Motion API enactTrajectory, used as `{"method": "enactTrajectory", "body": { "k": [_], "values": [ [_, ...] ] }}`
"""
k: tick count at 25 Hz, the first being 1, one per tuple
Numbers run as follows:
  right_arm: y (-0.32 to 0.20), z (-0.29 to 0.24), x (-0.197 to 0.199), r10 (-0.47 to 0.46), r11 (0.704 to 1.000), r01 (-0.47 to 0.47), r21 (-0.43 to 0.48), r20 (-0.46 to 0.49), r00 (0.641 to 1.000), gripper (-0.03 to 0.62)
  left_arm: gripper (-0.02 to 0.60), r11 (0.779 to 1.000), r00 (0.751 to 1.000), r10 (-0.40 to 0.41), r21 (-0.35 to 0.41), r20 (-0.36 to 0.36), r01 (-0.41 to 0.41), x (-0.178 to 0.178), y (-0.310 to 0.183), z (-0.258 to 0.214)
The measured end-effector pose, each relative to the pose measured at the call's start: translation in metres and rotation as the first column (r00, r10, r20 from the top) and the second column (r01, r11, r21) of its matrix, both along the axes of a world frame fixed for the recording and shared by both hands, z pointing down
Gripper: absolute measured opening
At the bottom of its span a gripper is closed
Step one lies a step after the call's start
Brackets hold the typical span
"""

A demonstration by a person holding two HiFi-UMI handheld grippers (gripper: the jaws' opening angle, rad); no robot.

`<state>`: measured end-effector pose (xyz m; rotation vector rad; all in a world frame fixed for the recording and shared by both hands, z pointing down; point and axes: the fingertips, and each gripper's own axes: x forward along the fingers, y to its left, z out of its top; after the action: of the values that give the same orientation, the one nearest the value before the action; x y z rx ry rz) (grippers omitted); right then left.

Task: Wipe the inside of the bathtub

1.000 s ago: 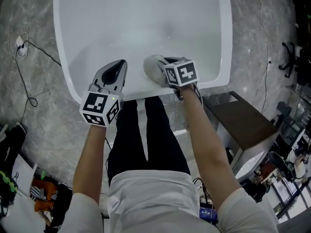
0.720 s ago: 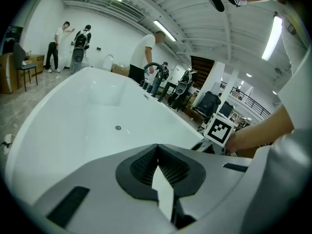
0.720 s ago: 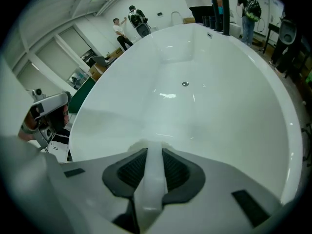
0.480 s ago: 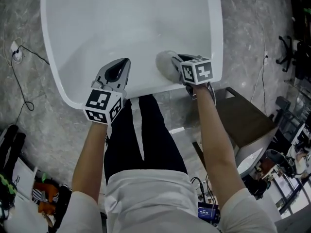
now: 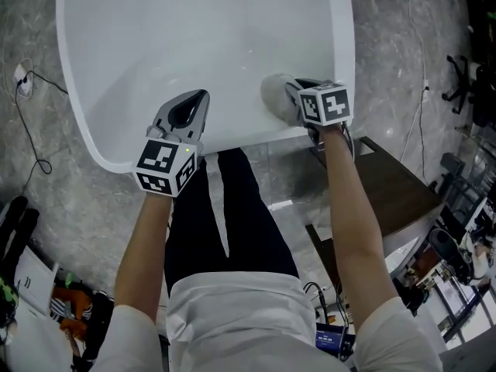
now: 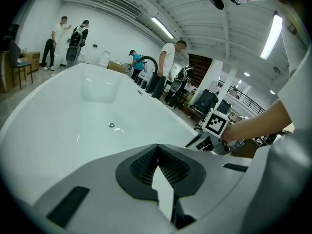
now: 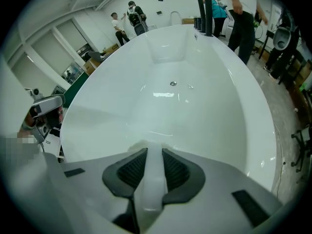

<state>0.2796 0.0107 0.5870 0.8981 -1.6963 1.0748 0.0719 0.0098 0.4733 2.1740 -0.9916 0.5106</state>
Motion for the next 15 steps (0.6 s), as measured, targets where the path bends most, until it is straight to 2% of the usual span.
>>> {"method": "enactTrajectory", "body": {
  "k": [7,15],
  "values": [
    [-0.001,0.007,0.014,-0.054,0.999,0.054,-0.001,-0.057,0.997,0.100,0.011,1.000,1.000,-0.011,0.006,0.007,0.011,0.007,0.000,-0.001],
    [-0.006,0.027,0.010,-0.091,0.996,0.089,-0.026,-0.075,0.993,0.100,0.011,1.000,1.000,-0.027,0.004,0.014,0.027,0.002,0.001,0.008]
  ]
}}
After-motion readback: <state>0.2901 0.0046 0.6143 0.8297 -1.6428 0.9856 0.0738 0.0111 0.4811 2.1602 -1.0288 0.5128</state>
